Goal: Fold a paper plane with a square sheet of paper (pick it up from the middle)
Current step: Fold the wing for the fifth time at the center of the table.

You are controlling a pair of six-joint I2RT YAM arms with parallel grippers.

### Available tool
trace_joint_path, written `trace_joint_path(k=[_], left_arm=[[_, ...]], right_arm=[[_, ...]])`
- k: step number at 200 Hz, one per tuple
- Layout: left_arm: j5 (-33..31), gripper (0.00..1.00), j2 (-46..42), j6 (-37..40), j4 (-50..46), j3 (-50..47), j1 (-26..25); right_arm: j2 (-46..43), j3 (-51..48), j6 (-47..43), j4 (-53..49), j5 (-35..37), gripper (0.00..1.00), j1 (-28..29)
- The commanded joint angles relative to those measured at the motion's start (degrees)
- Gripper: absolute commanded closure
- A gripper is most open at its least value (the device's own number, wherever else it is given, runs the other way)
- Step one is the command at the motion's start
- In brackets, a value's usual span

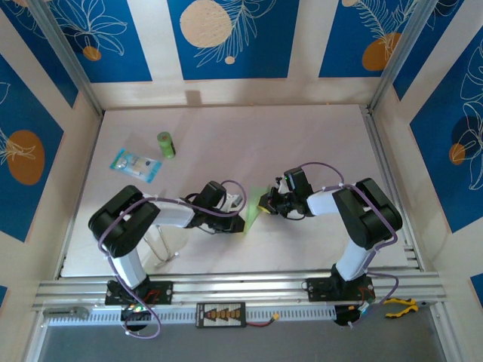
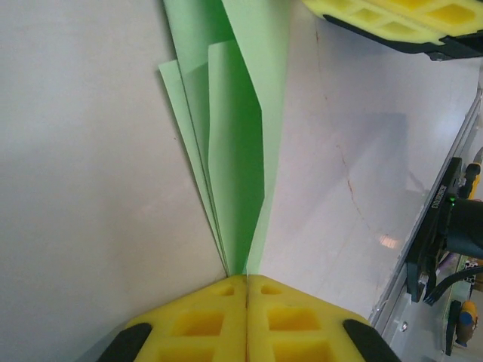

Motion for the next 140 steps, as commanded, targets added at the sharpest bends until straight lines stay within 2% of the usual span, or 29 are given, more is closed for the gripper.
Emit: trace_joint_path(k=[1, 33, 68, 81, 140], left_arm=[[0.1, 0.94, 1.4, 0.7, -7.6, -2.2, -0.5], [0.1, 1.0, 1.5, 0.8, -7.8, -2.6, -0.5], [0.6, 1.0, 0.4, 0.6, -7.2, -3.6, -0.5], [0.5, 0.92, -0.5, 0.6, -7.0, -4.0, -0.5], [-3.9, 0.81, -9.4, 0.5, -8.0, -2.0, -0.5]], right_arm=[[1.9, 0.4, -0.2, -3.4, 3.3, 0.91, 1.0], [2.0, 0.3, -0.2, -3.6, 3.6, 0.91, 1.0], [2.0, 0.5, -0.2, -3.9, 3.7, 0.91, 1.0], [2.1, 0.5, -0.3, -4.0, 3.9, 0.91, 1.0], [2.2, 0.9, -0.4, -4.5, 3.8, 0.91, 1.0]])
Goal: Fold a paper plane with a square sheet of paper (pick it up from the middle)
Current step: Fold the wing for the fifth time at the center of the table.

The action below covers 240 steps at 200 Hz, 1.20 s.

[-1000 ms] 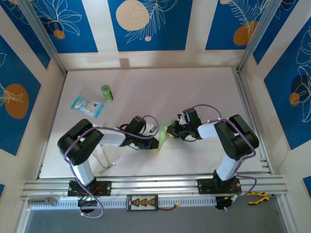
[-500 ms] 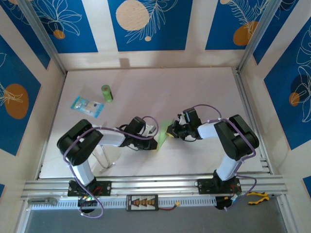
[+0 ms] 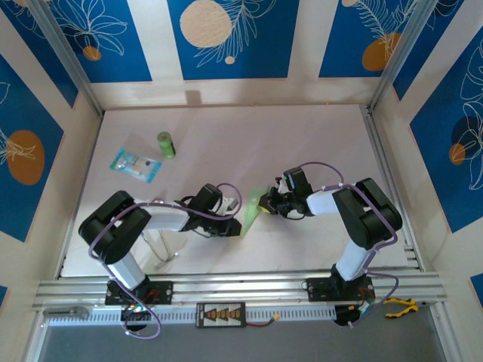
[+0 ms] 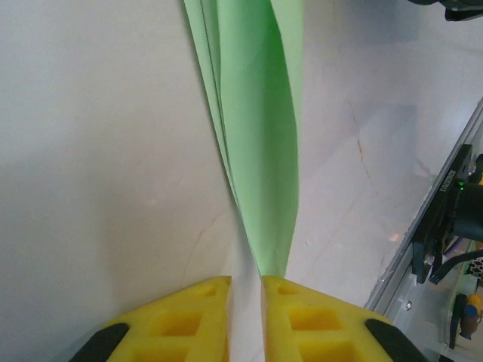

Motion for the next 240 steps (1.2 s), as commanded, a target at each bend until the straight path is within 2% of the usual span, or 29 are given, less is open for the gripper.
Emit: trace_joint_path(k=[1, 28, 75, 124, 184, 240], left_arm=[[-2.5, 0.81, -3.6, 0.5, -3.6, 1.1, -0.5], [-1.8, 0.81, -3.9, 0.1, -2.7, 3.7, -0.4], [2.5, 0.87, 1.1, -1.0, 0.6, 10.2, -0.8], [4.2, 0.88, 7.0, 1.0, -3.8, 16.0, -1.5], [-0.9, 0.89, 10.9, 6.4, -11.4, 17.2, -2.2], [-2.2, 0.91, 11.4, 7.1, -11.1, 14.4, -2.2]], right_arm=[[2.2, 0.5, -0.4, -3.6, 3.5, 0.91, 0.9], [2.2, 0.4, -0.3, -3.5, 3.5, 0.91, 0.8], [2.5, 0.5, -0.2, -3.3, 3.3, 0.91, 1.0], [2.4, 0.6, -0.2, -3.6, 3.4, 0.91, 1.0], [2.3, 0.7, -0.3, -4.0, 3.4, 0.91, 1.0], [2.2, 0.7, -0.4, -4.2, 3.6, 0.91, 1.1]])
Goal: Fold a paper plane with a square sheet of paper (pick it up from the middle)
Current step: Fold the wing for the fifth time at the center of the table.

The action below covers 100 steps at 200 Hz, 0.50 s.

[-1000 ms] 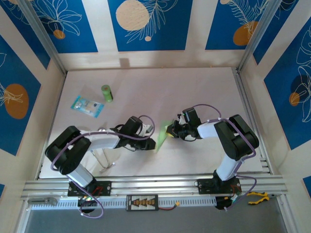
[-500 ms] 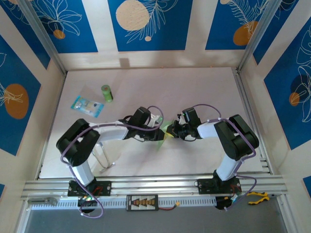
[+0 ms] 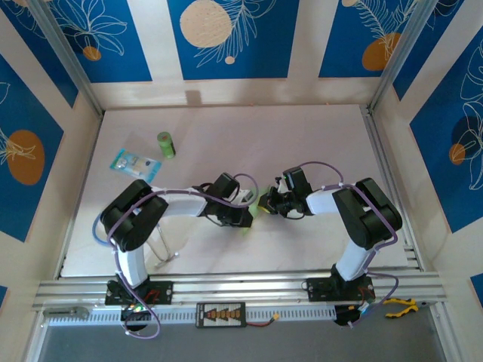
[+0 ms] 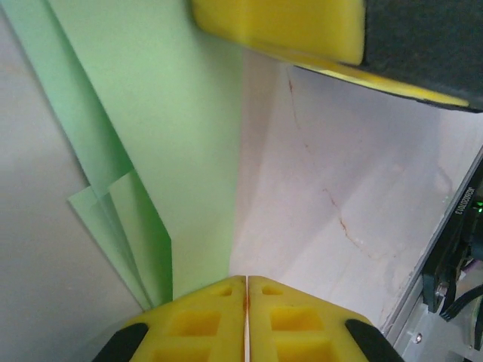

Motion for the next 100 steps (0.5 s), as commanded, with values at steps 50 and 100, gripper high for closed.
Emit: trace_joint_path(k=[50, 100], left_arm=[[-0.7, 0.92, -0.1, 0.6, -0.1, -4.5, -0.4], [0.6, 0.92, -3.7, 0.0, 1.9, -9.6, -0.3]], right_arm=[[2.1, 0.2, -0.3, -3.3, 3.3, 0.91, 0.9], [2.3, 0.5, -0.9, -4.3, 3.9, 0.92, 1.0]])
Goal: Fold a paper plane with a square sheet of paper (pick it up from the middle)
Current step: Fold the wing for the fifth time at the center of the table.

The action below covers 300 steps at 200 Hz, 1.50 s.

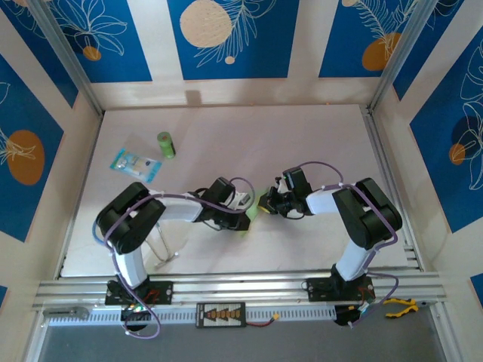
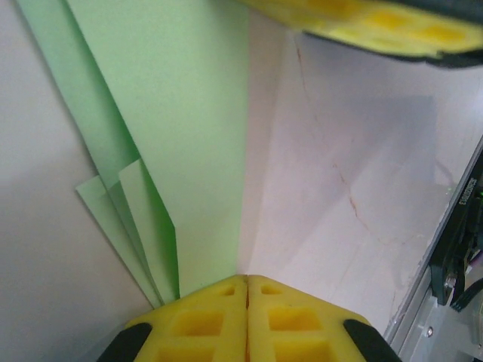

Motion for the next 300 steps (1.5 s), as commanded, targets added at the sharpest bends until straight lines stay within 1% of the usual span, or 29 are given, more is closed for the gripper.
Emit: trace_joint_path(k=[1, 41, 64, 87, 112, 131, 156, 180, 227, 267, 300], left_arm=[[0.5, 0.92, -1.1, 0.4, -4.4, -3.3, -0.3], [0.9, 0.9, -2.6, 0.7, -4.6, -4.1, -0.3], [0.2, 0.93, -1.8, 0.7, -4.8, -3.5, -0.3], [-0.6, 0.96, -1.5, 0.2, -4.9, -3.5, -0.3], [-1.5, 1.0, -1.6, 0.0, -5.0, -3.7, -0.4], [-1.6, 1.0, -1.5, 0.0, -4.7, -4.0, -0.3], [-1.7, 1.0, -1.3, -0.4, -4.0, -4.4, -0.4], [-1.6, 1.0, -1.1, -0.7, -3.5, -4.5, -0.3], [-1.6, 1.0, -1.4, -0.5, -3.9, -4.3, -0.4], [-1.0, 1.0, -2.6, -0.6, -3.6, -4.8, -0.4], [1.7, 0.98, -4.5, 0.0, -3.6, -6.1, -0.3]], right_arm=[[2.3, 0.4, -0.9, -4.0, 3.7, 0.92, 0.9], [2.6, 1.3, -1.3, -5.2, 4.1, 0.93, 1.2], [1.7, 1.6, -2.3, -3.9, 3.2, 0.92, 1.9], [-2.0, 1.8, -3.9, -3.8, 3.4, 0.91, 3.0], [-6.9, 1.7, -5.8, -6.2, 6.3, 0.89, 3.7], [-9.9, 0.7, -7.1, -6.5, 7.2, 0.87, 3.7], [-11.2, 0.5, -9.4, -6.6, 5.9, 0.89, 4.5], [-9.5, 1.4, -10.6, -6.3, 5.1, 0.91, 6.5], [-1.9, 5.6, -10.5, -7.8, 5.4, 0.95, 9.7], [2.5, 5.0, -7.7, -8.9, 9.3, 0.97, 8.9], [3.2, 3.8, -6.9, -8.7, 9.7, 0.98, 7.5]])
